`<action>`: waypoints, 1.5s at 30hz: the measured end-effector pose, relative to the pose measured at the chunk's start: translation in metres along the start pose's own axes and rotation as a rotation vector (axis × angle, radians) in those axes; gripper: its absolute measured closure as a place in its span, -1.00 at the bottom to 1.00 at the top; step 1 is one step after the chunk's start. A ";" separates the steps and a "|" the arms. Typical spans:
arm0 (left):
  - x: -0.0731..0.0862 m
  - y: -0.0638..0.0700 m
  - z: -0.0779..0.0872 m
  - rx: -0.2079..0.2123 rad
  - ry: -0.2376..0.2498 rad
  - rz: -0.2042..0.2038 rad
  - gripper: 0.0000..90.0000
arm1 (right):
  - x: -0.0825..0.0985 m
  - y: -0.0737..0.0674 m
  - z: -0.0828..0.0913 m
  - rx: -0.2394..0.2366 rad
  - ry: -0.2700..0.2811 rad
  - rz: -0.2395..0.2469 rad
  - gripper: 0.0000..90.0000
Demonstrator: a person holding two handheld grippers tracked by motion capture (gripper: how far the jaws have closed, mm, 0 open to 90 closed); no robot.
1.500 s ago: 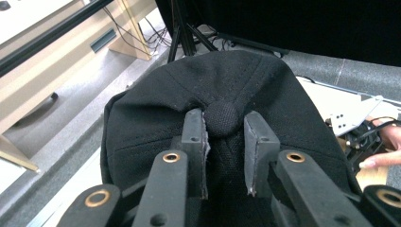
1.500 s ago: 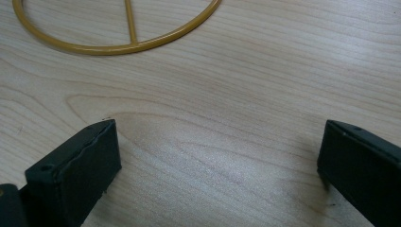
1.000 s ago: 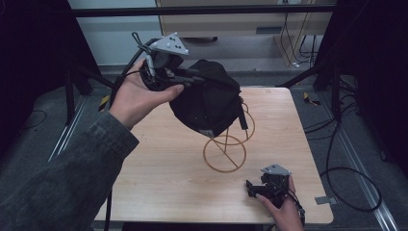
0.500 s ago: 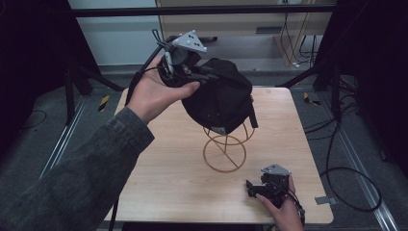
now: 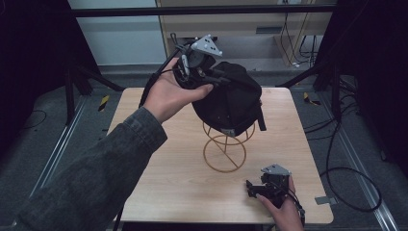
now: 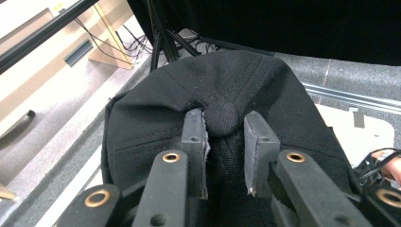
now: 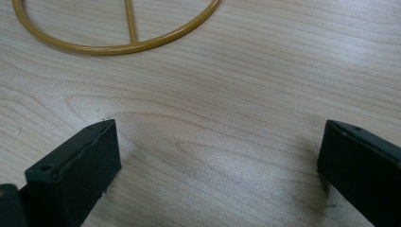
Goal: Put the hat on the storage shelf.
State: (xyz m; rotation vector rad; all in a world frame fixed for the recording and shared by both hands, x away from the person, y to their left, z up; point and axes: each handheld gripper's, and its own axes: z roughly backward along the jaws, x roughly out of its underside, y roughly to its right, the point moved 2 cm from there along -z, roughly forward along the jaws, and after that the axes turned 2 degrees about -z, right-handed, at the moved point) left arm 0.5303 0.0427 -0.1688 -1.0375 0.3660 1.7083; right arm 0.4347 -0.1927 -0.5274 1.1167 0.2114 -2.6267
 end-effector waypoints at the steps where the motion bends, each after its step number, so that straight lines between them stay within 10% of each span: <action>1: 0.000 0.000 -0.001 -0.002 -0.001 0.000 0.62 | 0.000 0.000 0.000 0.000 0.000 0.000 -0.99; 45: 0.024 0.009 -0.050 0.045 -0.065 0.011 0.62 | 0.000 0.000 0.000 -0.002 -0.001 -0.003 -0.99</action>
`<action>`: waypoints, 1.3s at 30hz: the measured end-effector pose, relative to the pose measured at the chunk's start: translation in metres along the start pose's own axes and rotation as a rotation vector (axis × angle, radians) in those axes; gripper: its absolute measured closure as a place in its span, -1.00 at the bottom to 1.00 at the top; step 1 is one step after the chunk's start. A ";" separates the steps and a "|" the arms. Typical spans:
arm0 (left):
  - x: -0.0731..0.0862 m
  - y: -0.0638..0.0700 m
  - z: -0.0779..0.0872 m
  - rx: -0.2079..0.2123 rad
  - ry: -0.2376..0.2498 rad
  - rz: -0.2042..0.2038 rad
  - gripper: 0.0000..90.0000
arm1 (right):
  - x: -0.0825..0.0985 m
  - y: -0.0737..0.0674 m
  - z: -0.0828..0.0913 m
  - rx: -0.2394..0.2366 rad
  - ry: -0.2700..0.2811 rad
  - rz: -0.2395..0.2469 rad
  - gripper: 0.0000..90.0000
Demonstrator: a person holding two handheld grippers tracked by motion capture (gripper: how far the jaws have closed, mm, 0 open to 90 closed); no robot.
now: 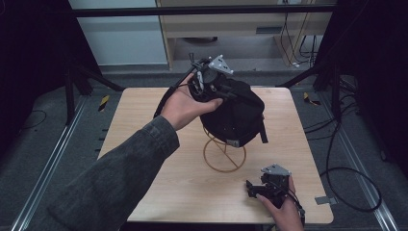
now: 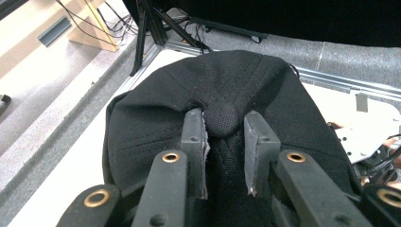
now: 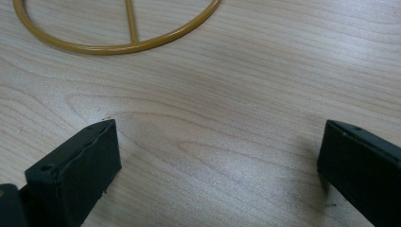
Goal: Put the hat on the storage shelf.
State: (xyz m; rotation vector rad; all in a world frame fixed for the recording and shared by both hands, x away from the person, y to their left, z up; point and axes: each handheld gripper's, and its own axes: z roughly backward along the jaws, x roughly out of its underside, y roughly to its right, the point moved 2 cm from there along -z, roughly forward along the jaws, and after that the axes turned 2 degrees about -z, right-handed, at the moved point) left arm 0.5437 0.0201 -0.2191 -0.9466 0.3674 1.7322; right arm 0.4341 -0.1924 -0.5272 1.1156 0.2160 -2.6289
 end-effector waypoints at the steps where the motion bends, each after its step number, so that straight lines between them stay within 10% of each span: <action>1: 0.000 0.000 0.000 0.000 0.000 0.000 0.62 | 0.000 0.000 0.000 0.000 0.000 0.000 -0.99; 39: 0.028 0.005 -0.030 0.017 -0.064 -0.008 0.59 | 0.000 0.000 0.000 0.001 0.001 0.009 -0.99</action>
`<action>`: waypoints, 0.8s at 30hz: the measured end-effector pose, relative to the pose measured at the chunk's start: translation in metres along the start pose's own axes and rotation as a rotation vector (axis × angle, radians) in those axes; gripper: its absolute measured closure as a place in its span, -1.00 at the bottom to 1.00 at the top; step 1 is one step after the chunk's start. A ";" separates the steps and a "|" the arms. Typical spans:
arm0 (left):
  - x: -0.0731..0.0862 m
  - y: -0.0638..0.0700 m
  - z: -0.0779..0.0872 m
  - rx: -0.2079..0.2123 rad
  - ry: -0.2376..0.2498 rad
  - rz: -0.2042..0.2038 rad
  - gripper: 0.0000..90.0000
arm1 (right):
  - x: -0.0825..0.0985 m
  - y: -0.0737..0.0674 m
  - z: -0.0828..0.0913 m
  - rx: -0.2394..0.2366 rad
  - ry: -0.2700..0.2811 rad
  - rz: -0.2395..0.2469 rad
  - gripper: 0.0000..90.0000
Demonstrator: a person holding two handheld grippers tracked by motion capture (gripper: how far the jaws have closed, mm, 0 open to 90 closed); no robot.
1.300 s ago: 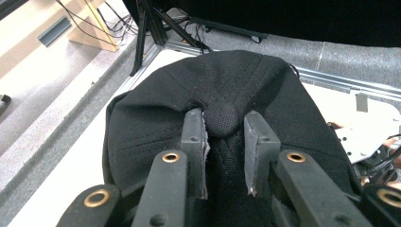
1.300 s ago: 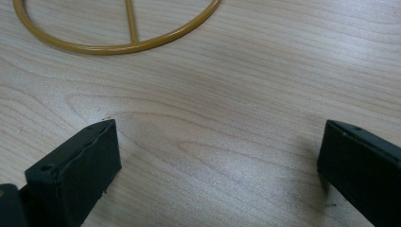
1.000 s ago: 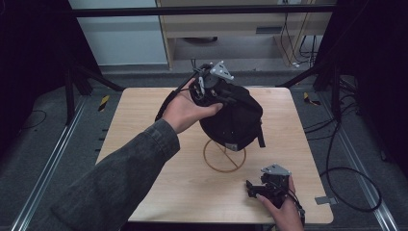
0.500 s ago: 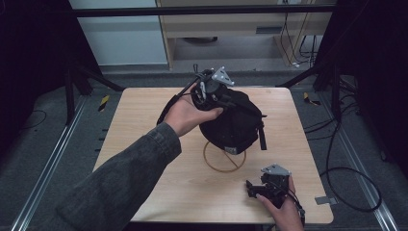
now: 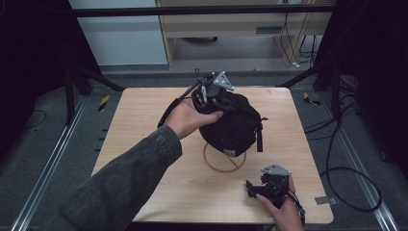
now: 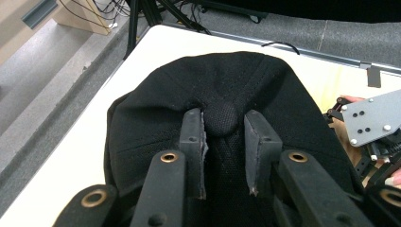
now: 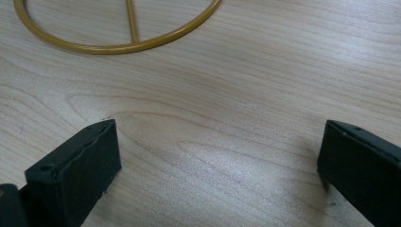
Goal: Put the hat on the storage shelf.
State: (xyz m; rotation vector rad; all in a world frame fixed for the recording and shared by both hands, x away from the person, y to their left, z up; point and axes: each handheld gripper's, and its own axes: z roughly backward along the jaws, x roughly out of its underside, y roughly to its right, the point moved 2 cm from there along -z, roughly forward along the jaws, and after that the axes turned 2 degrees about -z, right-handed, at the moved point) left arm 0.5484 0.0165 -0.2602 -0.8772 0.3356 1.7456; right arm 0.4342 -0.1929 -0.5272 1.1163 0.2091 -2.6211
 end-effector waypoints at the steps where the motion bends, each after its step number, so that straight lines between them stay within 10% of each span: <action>1: 0.000 0.000 0.000 -0.002 0.001 0.000 0.59 | 0.000 0.000 0.000 0.000 0.000 -0.001 -0.99; 24: 0.006 -0.001 -0.005 -0.007 0.001 -0.004 0.52 | 0.000 0.000 0.000 0.001 0.001 0.001 -0.99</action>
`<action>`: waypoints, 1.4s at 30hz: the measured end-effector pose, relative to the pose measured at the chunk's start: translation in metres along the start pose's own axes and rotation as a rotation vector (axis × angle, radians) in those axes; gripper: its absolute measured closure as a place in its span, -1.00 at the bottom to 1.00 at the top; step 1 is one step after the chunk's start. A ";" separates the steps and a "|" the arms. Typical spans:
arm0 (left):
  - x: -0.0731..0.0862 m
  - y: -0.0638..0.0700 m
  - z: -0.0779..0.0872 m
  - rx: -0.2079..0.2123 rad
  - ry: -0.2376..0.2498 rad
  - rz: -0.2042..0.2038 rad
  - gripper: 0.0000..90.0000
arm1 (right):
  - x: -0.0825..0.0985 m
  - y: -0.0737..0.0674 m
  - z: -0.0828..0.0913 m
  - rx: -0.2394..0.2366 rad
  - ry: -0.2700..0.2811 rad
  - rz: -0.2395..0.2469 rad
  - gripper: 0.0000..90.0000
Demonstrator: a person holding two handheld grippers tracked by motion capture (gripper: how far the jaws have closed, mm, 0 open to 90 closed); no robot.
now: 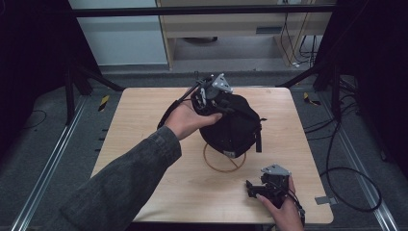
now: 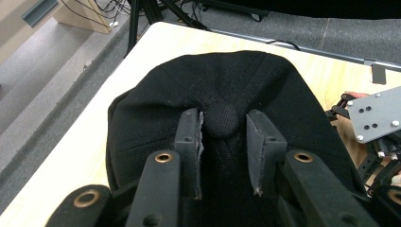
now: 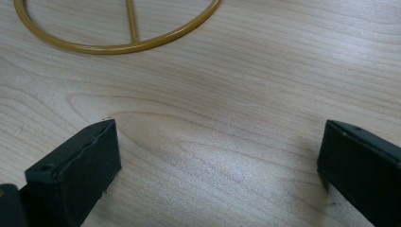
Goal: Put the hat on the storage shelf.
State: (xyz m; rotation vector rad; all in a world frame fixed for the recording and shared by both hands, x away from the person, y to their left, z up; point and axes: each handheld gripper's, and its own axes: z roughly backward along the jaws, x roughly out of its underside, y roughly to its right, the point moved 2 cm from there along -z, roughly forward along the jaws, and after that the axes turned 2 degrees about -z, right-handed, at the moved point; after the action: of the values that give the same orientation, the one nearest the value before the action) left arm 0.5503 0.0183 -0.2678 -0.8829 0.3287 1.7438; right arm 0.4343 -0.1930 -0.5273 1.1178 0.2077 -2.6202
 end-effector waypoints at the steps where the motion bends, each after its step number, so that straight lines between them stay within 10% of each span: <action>1: 0.000 0.000 0.000 0.000 -0.001 0.002 0.49 | 0.000 0.000 0.000 0.000 0.000 0.000 -0.99; 9: 0.006 0.001 -0.002 0.002 0.010 0.010 0.37 | 0.000 0.000 0.000 0.000 0.000 0.000 -0.99; 27: 0.014 0.010 0.002 -0.037 0.043 0.008 -0.77 | 0.000 0.000 0.000 0.000 0.000 0.000 -0.99; 42: 0.023 0.022 0.015 -0.032 0.096 0.033 -0.85 | 0.000 0.000 0.000 -0.001 0.000 -0.001 -0.99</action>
State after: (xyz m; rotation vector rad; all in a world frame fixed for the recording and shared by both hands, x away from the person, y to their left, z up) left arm 0.5214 0.0358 -0.2782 -0.9915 0.3822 1.7445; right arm 0.4342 -0.1928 -0.5273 1.1179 0.2091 -2.6208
